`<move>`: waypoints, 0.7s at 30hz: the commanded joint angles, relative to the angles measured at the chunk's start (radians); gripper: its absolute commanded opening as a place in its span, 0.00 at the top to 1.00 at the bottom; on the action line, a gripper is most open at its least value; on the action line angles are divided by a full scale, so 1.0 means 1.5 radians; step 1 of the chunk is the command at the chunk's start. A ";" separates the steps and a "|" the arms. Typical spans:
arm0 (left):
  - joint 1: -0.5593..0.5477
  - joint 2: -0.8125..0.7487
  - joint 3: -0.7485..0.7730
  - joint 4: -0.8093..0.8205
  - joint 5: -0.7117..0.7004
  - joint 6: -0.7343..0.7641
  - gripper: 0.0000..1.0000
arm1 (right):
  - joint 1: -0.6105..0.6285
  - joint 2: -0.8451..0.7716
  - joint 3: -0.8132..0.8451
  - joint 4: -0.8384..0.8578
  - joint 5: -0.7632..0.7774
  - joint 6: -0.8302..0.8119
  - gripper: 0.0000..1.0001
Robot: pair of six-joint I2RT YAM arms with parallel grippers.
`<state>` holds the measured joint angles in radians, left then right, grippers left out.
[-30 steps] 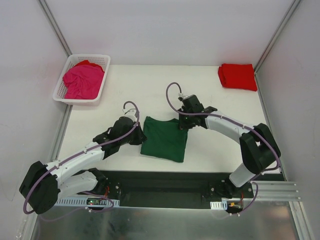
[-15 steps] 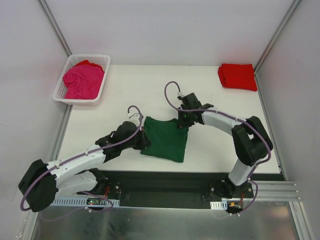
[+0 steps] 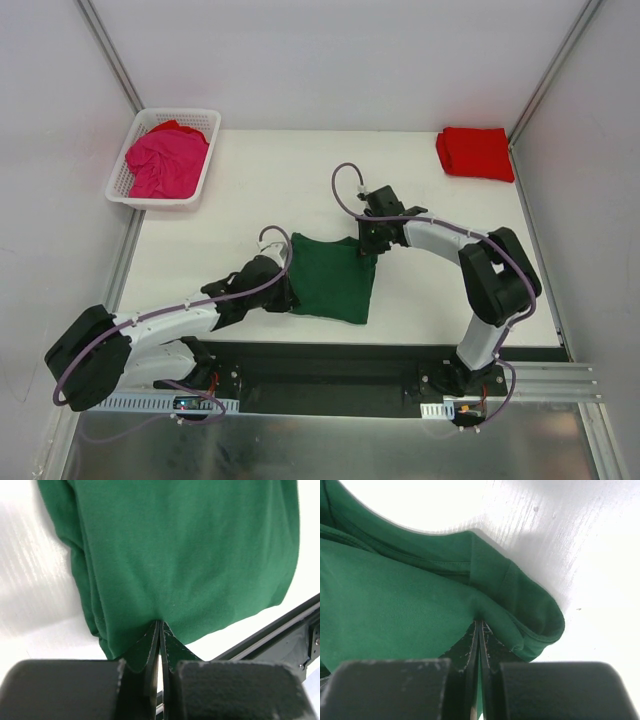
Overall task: Fold and stack the t-shirts
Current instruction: Fold the long partially folded tshirt into a neat square
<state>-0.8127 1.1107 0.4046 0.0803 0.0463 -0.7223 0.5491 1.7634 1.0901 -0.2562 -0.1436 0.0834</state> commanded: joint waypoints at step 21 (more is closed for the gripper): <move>-0.007 -0.060 0.072 -0.062 -0.014 0.024 1.00 | -0.010 -0.130 0.049 -0.074 0.048 -0.048 0.87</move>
<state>-0.8127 1.0660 0.4114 0.0410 0.0429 -0.7311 0.5430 1.7210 1.1042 -0.3050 -0.1253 0.0467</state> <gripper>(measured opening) 0.002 0.070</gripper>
